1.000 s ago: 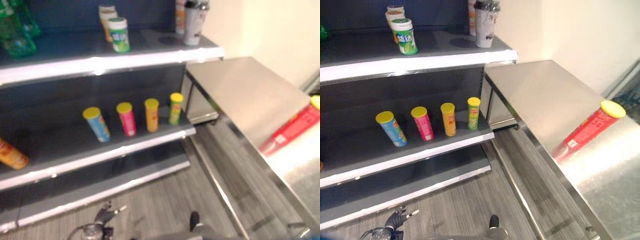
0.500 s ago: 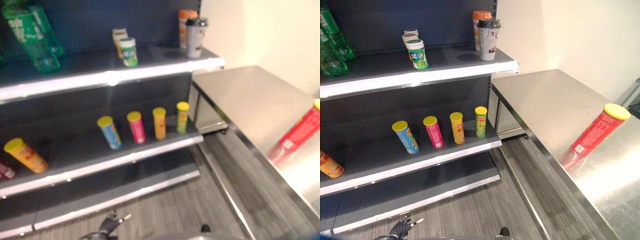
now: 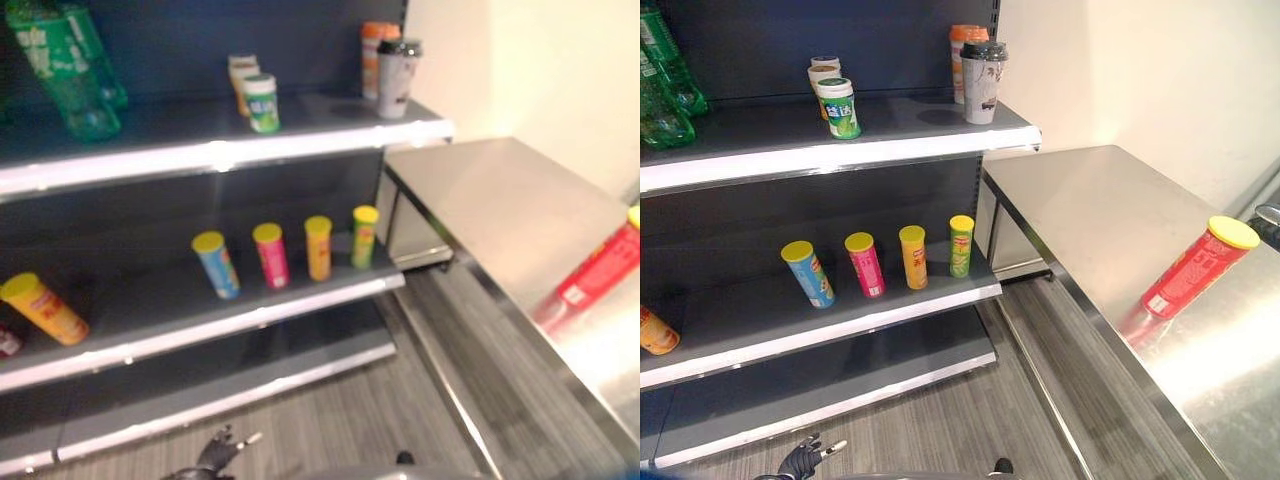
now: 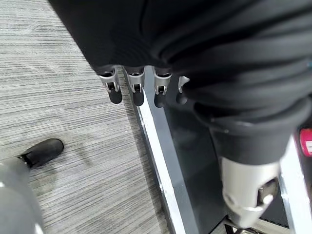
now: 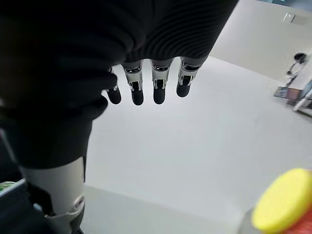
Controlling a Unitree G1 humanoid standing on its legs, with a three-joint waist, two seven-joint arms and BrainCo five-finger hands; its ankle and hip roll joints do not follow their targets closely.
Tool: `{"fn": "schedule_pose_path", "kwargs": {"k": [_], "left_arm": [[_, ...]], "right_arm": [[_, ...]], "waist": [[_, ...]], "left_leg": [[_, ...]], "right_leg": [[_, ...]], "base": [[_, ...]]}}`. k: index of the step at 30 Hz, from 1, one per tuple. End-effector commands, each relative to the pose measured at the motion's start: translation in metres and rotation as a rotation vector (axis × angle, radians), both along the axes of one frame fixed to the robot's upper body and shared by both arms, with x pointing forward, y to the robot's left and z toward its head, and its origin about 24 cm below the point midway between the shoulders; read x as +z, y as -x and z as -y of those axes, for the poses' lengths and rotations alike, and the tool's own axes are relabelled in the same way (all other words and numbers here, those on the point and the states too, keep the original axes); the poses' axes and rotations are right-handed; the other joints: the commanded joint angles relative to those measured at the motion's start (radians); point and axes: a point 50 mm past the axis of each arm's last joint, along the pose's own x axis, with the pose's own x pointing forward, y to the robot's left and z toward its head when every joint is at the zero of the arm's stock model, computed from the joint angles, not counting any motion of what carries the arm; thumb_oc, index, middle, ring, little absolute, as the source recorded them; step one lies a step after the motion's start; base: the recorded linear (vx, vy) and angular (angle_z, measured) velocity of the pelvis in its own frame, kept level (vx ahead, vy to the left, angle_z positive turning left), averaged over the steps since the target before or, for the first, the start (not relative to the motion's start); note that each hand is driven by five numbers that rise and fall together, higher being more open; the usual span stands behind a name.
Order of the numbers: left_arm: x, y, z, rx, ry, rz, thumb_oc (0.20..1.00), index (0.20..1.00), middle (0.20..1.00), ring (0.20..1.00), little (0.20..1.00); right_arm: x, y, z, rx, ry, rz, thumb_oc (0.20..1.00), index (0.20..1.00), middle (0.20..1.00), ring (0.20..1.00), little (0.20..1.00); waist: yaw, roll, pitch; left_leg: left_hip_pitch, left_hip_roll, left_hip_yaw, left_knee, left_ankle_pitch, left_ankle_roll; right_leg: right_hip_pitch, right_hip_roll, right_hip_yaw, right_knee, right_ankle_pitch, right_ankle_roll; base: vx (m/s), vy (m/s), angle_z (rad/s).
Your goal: Put the goods on the table back onto the shelves and tidy them up.
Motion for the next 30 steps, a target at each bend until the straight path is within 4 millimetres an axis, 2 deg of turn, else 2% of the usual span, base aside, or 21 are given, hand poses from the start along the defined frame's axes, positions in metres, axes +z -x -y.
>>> {"fn": "schedule_pose_path", "kwargs": {"k": [1,5,6,9,11,12,13,14,15,16,17,19,20,22,23,24,25,27,28,29,30], "left_arm": [[0.011,-0.028,-0.010,-0.038,-0.051,0.092,1.000,1.000,1.000,1.000,1.000],[0.012,-0.031,-0.007,-0.055,-0.042,0.100,1.000,1.000,1.000,1.000,1.000],[0.014,-0.035,-0.007,-0.076,-0.044,0.109,1.000,1.000,1.000,1.000,1.000],[0.016,-0.038,-0.008,-0.085,-0.049,0.120,1.000,1.000,1.000,1.000,1.000],[0.017,-0.041,-0.008,-0.099,-0.052,0.124,1.000,1.000,1.000,1.000,1.000],[0.019,-0.045,-0.007,-0.097,-0.044,0.142,1.000,1.000,1.000,1.000,1.000],[0.019,-0.045,-0.007,-0.096,-0.045,0.143,1.000,1.000,1.000,1.000,1.000],[0.019,-0.050,-0.001,-0.111,-0.033,0.162,1.000,1.000,1.000,1.000,1.000],[0.022,-0.056,0.003,-0.133,-0.023,0.183,1.000,1.000,1.000,1.000,1.000],[0.022,-0.056,0.003,-0.132,-0.023,0.184,1.000,1.000,1.000,1.000,1.000],[0.022,-0.061,0.009,-0.157,-0.003,0.191,1.000,1.000,1.000,1.000,1.000],[0.021,-0.064,0.011,-0.188,-0.007,0.182,1.000,1.000,1.000,1.000,1.000],[0.023,-0.069,0.011,-0.200,-0.008,0.195,1.000,1.000,1.000,1.000,1.000],[0.026,-0.073,0.010,-0.207,-0.011,0.208,1.000,1.000,1.000,1.000,1.000],[0.030,-0.080,0.008,-0.226,-0.030,0.226,1.000,1.000,1.000,1.000,1.000],[0.030,-0.080,0.008,-0.223,-0.031,0.227,1.000,1.000,1.000,1.000,1.000],[0.033,-0.084,0.006,-0.229,-0.042,0.240,1.000,1.000,1.000,1.000,1.000],[0.033,-0.084,0.006,-0.228,-0.042,0.240,1.000,1.000,1.000,1.000,1.000],[0.036,-0.089,0.002,-0.219,-0.055,0.256,1.000,1.000,1.000,1.000,1.000],[0.038,-0.090,-0.001,-0.209,-0.057,0.265,1.000,1.000,1.000,1.000,1.000],[0.038,-0.090,-0.001,-0.209,-0.057,0.265,1.000,1.000,1.000,1.000,1.000]], "right_arm": [[0.031,0.009,0.005,-0.027,0.046,0.142,1.000,1.000,1.000,1.000,1.000],[0.016,0.013,0.016,-0.088,0.053,0.036,1.000,1.000,1.000,1.000,1.000],[0.007,0.012,0.017,-0.100,0.049,0.006,1.000,1.000,1.000,1.000,1.000],[0.005,0.011,0.018,-0.122,0.081,-0.021,1.000,1.000,1.000,1.000,1.000],[0.005,0.018,0.023,-0.175,0.098,-0.019,1.000,1.000,1.000,1.000,1.000],[0.006,0.013,0.019,-0.154,0.075,0.015,1.000,1.000,1.000,1.000,1.000],[0.006,0.013,0.019,-0.153,0.075,0.016,1.000,1.000,1.000,1.000,1.000],[0.013,0.001,0.013,-0.109,0.051,0.080,1.000,1.000,1.000,1.000,1.000],[0.016,-0.004,0.008,-0.086,0.048,0.110,1.000,1.000,1.000,1.000,1.000],[0.016,-0.005,0.008,-0.086,0.048,0.111,1.000,1.000,1.000,1.000,1.000],[0.020,-0.001,0.010,-0.105,0.028,0.162,1.000,1.000,1.000,1.000,1.000],[0.017,0.003,0.014,-0.132,-0.005,0.195,1.000,1.000,1.000,1.000,1.000],[0.017,0.004,0.017,-0.142,-0.015,0.194,1.000,1.000,1.000,1.000,1.000],[0.018,0.003,0.016,-0.135,-0.016,0.200,1.000,1.000,1.000,1.000,1.000],[0.026,-0.003,0.010,-0.091,-0.019,0.240,1.000,1.000,1.000,1.000,1.000],[0.027,-0.004,0.009,-0.089,-0.020,0.241,1.000,1.000,1.000,1.000,1.000],[0.030,-0.009,0.003,-0.050,-0.017,0.250,1.000,1.000,1.000,1.000,1.000],[0.030,-0.010,0.003,-0.049,-0.017,0.250,1.000,1.000,1.000,1.000,1.000],[0.034,-0.017,-0.006,0.014,-0.023,0.257,1.000,1.000,1.000,1.000,1.000],[0.033,-0.021,-0.008,0.030,-0.024,0.245,1.000,1.000,1.000,1.000,1.000],[0.033,-0.021,-0.008,0.030,-0.024,0.245,1.000,1.000,1.000,1.000,1.000]], "waist": [[0.017,0.007,0.061],[0.008,0.013,0.067],[0.005,0.021,0.071],[0.003,0.025,0.072],[-0.011,0.036,0.079],[-0.009,0.036,0.089],[-0.009,0.036,0.089],[0.017,0.029,0.106],[0.027,0.027,0.118],[0.024,0.025,0.117],[0.016,0.025,0.118],[-0.001,0.023,0.117],[-0.014,0.025,0.120],[-0.014,0.027,0.119],[-0.011,0.028,0.119],[-0.010,0.027,0.119],[-0.006,0.024,0.116],[-0.006,0.024,0.117],[0.006,0.019,0.116],[0.012,0.015,0.112],[0.011,0.015,0.113]], "left_leg": [[-0.006,0.045,-0.054,0.016,-0.075,-0.030],[-0.008,0.055,-0.049,0.016,-0.071,-0.037],[-0.009,0.064,-0.045,0.017,-0.066,-0.041],[-0.010,0.070,-0.041,0.017,-0.063,-0.046],[-0.012,0.089,-0.042,0.016,-0.055,-0.055],[-0.016,0.083,-0.078,0.024,-0.066,-0.050],[-0.016,0.082,-0.077,0.024,-0.066,-0.050],[-0.036,0.043,-0.230,0.065,-0.105,-0.043],[-0.052,0.018,-0.316,0.074,-0.126,-0.031],[-0.057,0.015,-0.318,0.075,-0.123,-0.030],[-0.056,0.004,-0.350,0.068,-0.139,-0.017],[-0.041,-0.006,-0.331,0.043,-0.123,-0.012],[-0.042,-0.005,-0.326,0.033,-0.117,-0.011],[-0.043,-0.004,-0.310,0.019,-0.111,-0.010],[-0.044,0.004,-0.278,0.011,-0.109,-0.016],[-0.043,0.004,-0.273,0.011,-0.110,-0.016],[-0.042,0.009,-0.251,0.010,-0.111,-0.020],[-0.041,0.009,-0.251,0.010,-0.111,-0.020],[-0.034,0.024,-0.219,0.011,-0.115,-0.028],[-0.025,0.029,-0.204,0.012,-0.119,-0.035],[-0.024,0.029,-0.204,0.012,-0.119,-0.035]], "right_leg": [[0.051,-0.035,-0.003,0.043,-0.089,0.048],[0.047,-0.025,0.001,0.035,-0.092,0.043],[0.042,-0.014,0.008,0.026,-0.095,0.040],[0.040,-0.006,0.010,0.021,-0.099,0.037],[0.027,0.014,0.024,0.030,-0.120,0.030],[0.001,0.022,0.065,0.058,-0.133,0.023],[0.000,0.021,0.066,0.060,-0.134,0.023],[-0.035,0.026,0.120,0.100,-0.142,0.017],[-0.055,0.032,0.144,0.138,-0.153,0.008],[-0.060,0.029,0.144,0.140,-0.151,0.008],[-0.070,0.029,0.147,0.182,-0.161,0.004],[-0.081,0.016,0.156,0.209,-0.129,0.026],[-0.093,0.017,0.188,0.220,-0.107,0.045],[-0.115,0.018,0.222,0.223,-0.098,0.052],[-0.122,-0.017,0.209,0.197,-0.074,0.060],[-0.121,-0.016,0.212,0.191,-0.070,0.060],[-0.116,-0.041,0.191,0.168,-0.038,0.063],[-0.114,-0.041,0.191,0.165,-0.037,0.063],[-0.124,-0.066,0.148,0.118,-0.012,0.064],[-0.107,-0.069,0.118,0.075,-0.012,0.065],[-0.106,-0.068,0.118,0.074,-0.012,0.065]], "base": [[0.01,-0.031,0.02],[0.02,-0.034,-0.01],[0.05,-0.067,-0.03],[0.05,-0.064,-0.07],[0.05,-0.072,-0.07],[-0.01,-0.002,-0.17],[-0.01,0.041,-0.25],[-0.01,0.050,-0.45],[-0.02,0.051,-1.04],[0.01,0.041,-1.35],[0.04,0.061,-0.99],[0.05,0.065,-0.02],[0.00,0.000,0.00],[-0.04,-0.021,-0.13],[-0.04,-0.041,-0.16],[-0.06,-0.106,-0.43],[-0.01,-0.059,-0.62],[0.00,-0.095,-0.59],[0.05,-0.181,-0.24],[0.05,-0.181,-0.35],[0.31,-0.793,-0.23]]}}
